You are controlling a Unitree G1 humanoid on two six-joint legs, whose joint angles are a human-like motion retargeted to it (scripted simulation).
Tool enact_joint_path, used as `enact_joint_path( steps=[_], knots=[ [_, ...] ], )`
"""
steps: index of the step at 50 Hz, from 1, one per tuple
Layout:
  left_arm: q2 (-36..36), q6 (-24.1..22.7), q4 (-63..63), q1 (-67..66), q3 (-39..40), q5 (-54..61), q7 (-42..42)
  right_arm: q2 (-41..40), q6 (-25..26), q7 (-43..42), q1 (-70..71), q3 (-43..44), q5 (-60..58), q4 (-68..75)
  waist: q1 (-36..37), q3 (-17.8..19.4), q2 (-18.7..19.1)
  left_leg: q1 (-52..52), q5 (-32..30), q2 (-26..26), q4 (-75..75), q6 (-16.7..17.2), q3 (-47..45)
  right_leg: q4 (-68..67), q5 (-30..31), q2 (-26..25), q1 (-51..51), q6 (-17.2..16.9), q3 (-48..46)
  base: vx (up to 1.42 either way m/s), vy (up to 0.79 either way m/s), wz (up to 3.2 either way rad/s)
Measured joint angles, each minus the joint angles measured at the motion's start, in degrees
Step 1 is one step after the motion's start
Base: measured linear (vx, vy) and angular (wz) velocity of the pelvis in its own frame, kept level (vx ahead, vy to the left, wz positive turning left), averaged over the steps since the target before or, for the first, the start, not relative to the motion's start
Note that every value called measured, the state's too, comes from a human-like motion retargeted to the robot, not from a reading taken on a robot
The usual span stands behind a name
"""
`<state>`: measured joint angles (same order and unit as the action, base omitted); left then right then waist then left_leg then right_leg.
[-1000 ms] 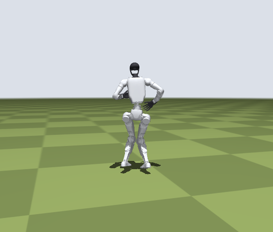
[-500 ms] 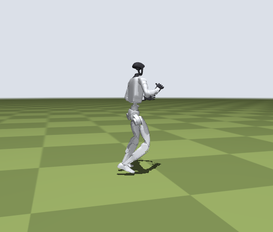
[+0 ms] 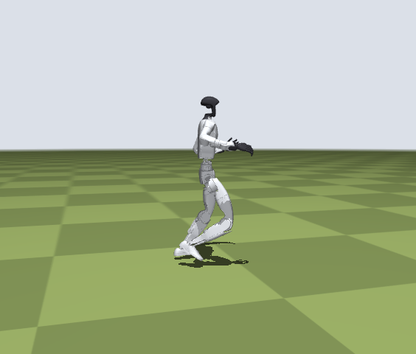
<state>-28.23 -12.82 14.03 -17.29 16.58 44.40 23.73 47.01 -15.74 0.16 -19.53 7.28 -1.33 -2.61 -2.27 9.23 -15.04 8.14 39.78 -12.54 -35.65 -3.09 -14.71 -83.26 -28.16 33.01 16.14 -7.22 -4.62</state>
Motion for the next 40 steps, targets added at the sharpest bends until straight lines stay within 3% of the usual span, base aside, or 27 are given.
enact_joint_path(
  steps=[3, 5, 12, 20, 26, 30, 33, 36, 40],
  knots=[
    [-3.39, -1.00, 0.65, -1.04, 2.50, 0.43, -0.74, 0.98, 0.45, 0.61, -2.77, 4.30, 4.84, 9.94, -2.78, 1.22, -0.60, 5.98, -3.38, -2.51, 7.83, 0.84, 1.53, -3.71, 0.07, -0.30, 4.98, 0.22, 3.04, 0.25, 0.12, 0.30],
    [-6.21, -1.73, -1.00, -0.87, 2.70, -0.85, -2.53, 2.09, 0.32, 0.47, -2.12, 5.77, 7.58, 19.27, -3.95, 1.28, 0.76, 10.86, -6.90, -2.66, 16.80, 1.75, 2.49, -2.92, -0.47, -3.07, 8.89, 0.13, 3.50, 0.31, 0.06, 0.17],
    [-10.91, -4.48, -13.12, 1.28, -1.85, -8.51, -14.56, 3.01, 4.02, -4.20, 3.27, 6.91, 10.16, 47.51, -6.70, 4.19, 3.80, 23.18, -16.21, -1.92, 35.73, 5.44, 3.45, 8.78, -3.91, -10.71, 17.62, -2.42, 4.33, 0.32, -0.01, 0.18],
    [-5.75, -6.18, -31.94, 9.14, -11.83, -18.70, -31.04, -3.40, 7.19, -10.82, 12.45, 1.93, 11.24, 70.11, -6.91, 6.00, 7.20, 24.58, -16.53, 0.42, 35.48, 7.50, 3.66, 21.86, -3.16, -15.98, 22.42, -5.97, 6.79, 0.31, -0.09, 0.27],
    [1.01, -3.45, -45.78, 9.79, -18.14, -23.76, -35.42, -10.89, 8.81, -12.76, 16.03, -3.71, 10.96, 76.68, -4.48, 6.62, 6.10, 30.25, -21.37, 0.37, 35.01, 8.37, 3.61, 17.14, -3.05, -14.90, 20.16, -5.24, 9.19, 0.36, -0.20, 0.04],
    [6.11, -2.32, -57.83, 10.18, -20.99, -27.53, -37.35, -16.17, 7.43, -15.75, 20.47, -8.10, 11.32, 77.78, -2.83, 8.57, 6.55, 29.34, -25.47, 4.00, 20.76, 12.07, 5.35, 16.37, -5.44, -15.91, 12.10, -2.73, 6.70, 0.40, -0.28, -0.21],
    [8.70, -1.37, -64.34, 8.63, -21.58, -29.06, -37.21, -19.88, 5.22, -19.09, 22.84, -10.65, 12.59, 73.53, -2.18, 9.81, 8.24, 19.21, -24.97, 11.72, -7.89, 14.71, 4.33, 16.50, -7.93, -18.18, 5.66, -0.04, 2.59, 0.26, -0.27, 0.04],
    [10.19, -0.74, -68.39, 6.86, -20.88, -29.49, -35.76, -21.87, 2.97, -22.87, 25.43, -12.98, 13.77, 65.83, -1.68, 5.23, 18.19, 2.15, -24.76, 29.04, -34.19, 17.06, 5.54, 21.46, -6.97, -29.19, 5.58, 4.56, -6.64, 0.24, -0.22, 0.29],
    [10.46, 0.09, -69.38, 4.15, -21.20, -30.11, -34.03, -21.07, 0.39, -27.04, 29.00, -15.02, 14.05, 54.51, 3.08, 1.49, 24.84, -10.33, -23.92, 43.26, -50.17, 14.63, 6.10, 29.41, -6.21, -39.18, 2.79, 7.23, -10.35, 0.39, -0.17, -0.36]
  ],
)
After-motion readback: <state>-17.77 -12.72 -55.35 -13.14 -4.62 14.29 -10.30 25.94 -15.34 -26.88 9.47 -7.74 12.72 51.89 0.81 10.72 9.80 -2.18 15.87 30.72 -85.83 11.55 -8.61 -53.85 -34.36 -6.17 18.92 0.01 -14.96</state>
